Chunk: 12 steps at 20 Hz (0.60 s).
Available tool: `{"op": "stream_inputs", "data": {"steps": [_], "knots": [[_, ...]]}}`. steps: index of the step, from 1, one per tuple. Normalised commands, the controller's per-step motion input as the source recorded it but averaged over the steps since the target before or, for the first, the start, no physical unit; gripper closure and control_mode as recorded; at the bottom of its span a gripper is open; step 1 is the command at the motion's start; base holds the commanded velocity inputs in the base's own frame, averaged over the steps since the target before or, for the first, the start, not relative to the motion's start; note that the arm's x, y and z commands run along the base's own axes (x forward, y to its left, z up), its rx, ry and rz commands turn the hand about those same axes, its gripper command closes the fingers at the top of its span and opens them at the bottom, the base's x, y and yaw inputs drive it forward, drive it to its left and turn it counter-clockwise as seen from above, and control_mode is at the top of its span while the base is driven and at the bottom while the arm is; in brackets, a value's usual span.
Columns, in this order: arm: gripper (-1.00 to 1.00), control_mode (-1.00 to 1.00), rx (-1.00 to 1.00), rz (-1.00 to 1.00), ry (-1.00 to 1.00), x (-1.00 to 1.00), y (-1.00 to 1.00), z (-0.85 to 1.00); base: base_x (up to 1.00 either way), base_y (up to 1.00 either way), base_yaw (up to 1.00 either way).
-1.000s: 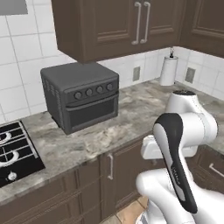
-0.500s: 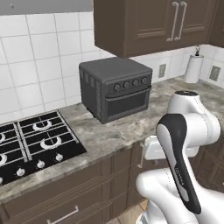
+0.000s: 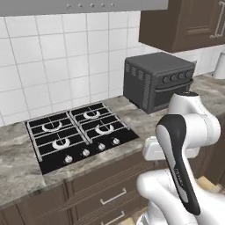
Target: Pick the cup and bowl from the counter and place them on the counter next to the sink.
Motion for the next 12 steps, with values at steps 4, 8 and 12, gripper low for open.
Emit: {"op": "stream_inputs", "data": {"steps": [4,8,12], "knots": [[-1.00,1.00,0.00,0.00,0.00,0.00,0.00,0.00,0.10,0.95,0.19],[-1.00,1.00,0.00,0.00,0.00,0.00,0.00,0.00,0.27,0.81,0.19],[-1.00,1.00,0.00,0.00,0.00,0.00,0.00,0.00,0.37,0.75,0.16]]}}
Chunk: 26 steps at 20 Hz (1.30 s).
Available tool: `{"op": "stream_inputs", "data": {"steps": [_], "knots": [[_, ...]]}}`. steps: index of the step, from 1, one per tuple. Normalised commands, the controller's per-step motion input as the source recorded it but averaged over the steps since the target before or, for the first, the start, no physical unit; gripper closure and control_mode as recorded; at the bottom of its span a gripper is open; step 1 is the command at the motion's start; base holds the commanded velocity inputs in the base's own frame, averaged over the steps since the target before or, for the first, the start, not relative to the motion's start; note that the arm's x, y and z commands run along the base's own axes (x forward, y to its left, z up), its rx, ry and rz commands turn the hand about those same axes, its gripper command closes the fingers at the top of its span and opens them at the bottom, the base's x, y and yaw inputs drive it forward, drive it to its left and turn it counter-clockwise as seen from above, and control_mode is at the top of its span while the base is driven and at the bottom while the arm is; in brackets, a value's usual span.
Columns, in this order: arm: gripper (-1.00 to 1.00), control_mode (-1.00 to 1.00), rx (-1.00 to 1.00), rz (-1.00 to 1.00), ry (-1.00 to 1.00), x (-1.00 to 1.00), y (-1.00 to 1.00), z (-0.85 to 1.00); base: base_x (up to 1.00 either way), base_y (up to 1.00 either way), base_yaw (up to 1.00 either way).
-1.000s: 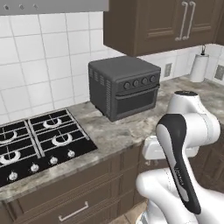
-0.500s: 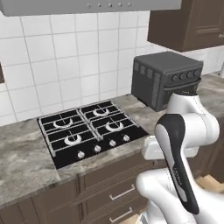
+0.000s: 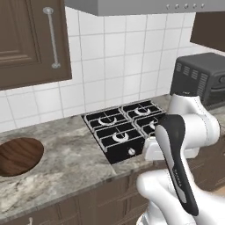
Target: Pick the cup and bowl from the counter and place them on the counter next to the sink.
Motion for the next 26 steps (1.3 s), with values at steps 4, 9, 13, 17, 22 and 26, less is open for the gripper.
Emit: {"op": "stream_inputs", "data": {"steps": [4,9,13,17,22,26], "knots": [[-1.00,1.00,0.00,0.00,0.00,0.00,0.00,0.00,0.33,0.61,0.10],[-1.00,1.00,0.00,0.00,0.00,0.00,0.00,0.00,0.07,0.68,0.11],[-1.00,1.00,0.00,0.00,0.00,0.00,0.00,0.00,0.14,0.48,0.14],[-1.00,1.00,0.00,0.00,0.00,0.00,0.00,0.00,0.04,0.22,0.07],[-1.00,1.00,0.00,0.00,0.00,0.00,0.00,0.00,0.00,0.00,0.00],[-1.00,1.00,0.00,0.00,0.00,0.00,0.00,0.00,0.00,0.00,0.00]]}}
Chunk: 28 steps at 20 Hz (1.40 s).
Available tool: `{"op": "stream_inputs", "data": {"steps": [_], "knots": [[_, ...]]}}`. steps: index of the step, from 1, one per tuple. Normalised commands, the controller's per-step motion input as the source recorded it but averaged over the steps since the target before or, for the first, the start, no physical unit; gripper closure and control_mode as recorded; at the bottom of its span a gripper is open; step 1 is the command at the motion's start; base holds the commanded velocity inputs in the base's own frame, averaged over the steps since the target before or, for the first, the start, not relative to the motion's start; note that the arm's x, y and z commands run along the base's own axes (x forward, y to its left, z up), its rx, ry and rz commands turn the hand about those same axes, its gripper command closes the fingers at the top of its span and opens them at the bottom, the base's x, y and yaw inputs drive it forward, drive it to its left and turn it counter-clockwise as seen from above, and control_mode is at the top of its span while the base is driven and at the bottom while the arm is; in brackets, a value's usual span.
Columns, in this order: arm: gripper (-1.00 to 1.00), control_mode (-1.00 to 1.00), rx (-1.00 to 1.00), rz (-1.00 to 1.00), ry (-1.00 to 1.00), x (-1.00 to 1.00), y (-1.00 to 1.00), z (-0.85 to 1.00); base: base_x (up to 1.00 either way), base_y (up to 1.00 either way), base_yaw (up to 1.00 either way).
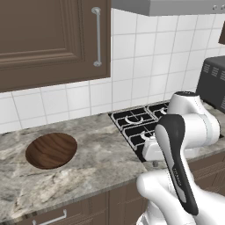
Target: Pick the cup and bowl from the counter and place them on the counter next to the sink.
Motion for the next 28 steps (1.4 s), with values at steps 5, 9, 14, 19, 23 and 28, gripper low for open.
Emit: {"op": "stream_inputs", "data": {"steps": [5,9,14,19,23,28], "knots": [[-1.00,1.00,0.00,0.00,0.00,0.00,0.00,0.00,0.00,0.00,0.00],[-1.00,-1.00,0.01,0.00,0.00,0.00,0.00,-0.01,0.00,0.00,0.00],[-1.00,-1.00,0.03,0.00,0.00,0.00,0.00,-0.01,0.00,0.00,0.00],[-1.00,-1.00,0.13,0.01,-0.12,-0.12,0.00,-0.21,0.00,0.00,0.00],[-1.00,-1.00,0.17,0.04,-0.21,-0.17,0.00,-0.32,0.00,0.00,0.00],[-1.00,-1.00,0.11,0.02,-0.22,-0.09,0.13,-0.12,0.00,0.00,0.00]]}}
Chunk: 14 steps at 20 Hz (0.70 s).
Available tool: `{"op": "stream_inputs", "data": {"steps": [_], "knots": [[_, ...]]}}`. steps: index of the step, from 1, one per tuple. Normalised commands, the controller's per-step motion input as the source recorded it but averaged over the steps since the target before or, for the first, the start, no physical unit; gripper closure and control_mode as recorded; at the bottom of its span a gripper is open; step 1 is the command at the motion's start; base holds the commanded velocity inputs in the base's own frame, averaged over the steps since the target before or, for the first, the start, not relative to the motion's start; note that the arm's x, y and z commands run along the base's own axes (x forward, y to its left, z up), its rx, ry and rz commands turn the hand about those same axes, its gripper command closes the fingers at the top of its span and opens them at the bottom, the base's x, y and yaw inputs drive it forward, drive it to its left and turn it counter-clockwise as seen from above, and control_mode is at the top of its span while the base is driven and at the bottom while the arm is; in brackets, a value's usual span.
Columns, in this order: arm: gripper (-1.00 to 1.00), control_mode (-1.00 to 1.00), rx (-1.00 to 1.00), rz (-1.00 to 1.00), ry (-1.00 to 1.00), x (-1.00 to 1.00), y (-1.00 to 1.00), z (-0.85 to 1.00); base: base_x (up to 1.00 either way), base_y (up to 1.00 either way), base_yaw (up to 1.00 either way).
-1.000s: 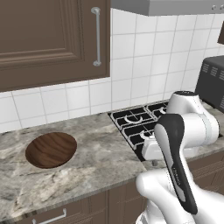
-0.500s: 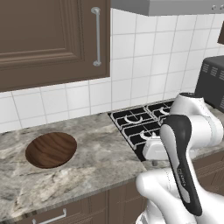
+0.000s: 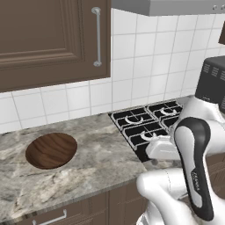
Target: Pick the cup and bowl from the counter and place them on the counter next to the sink.
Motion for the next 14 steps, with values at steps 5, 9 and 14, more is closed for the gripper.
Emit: {"op": "stream_inputs", "data": {"steps": [5,9,14], "knots": [[-1.00,-1.00,0.00,0.00,-0.08,0.00,0.85,0.02,0.00,0.00,0.00],[-1.00,-1.00,0.00,0.00,-0.17,0.00,0.98,0.00,0.00,0.00,0.00],[-1.00,-1.00,0.00,-0.02,-0.16,0.13,0.74,0.00,0.00,0.00,0.00]]}}
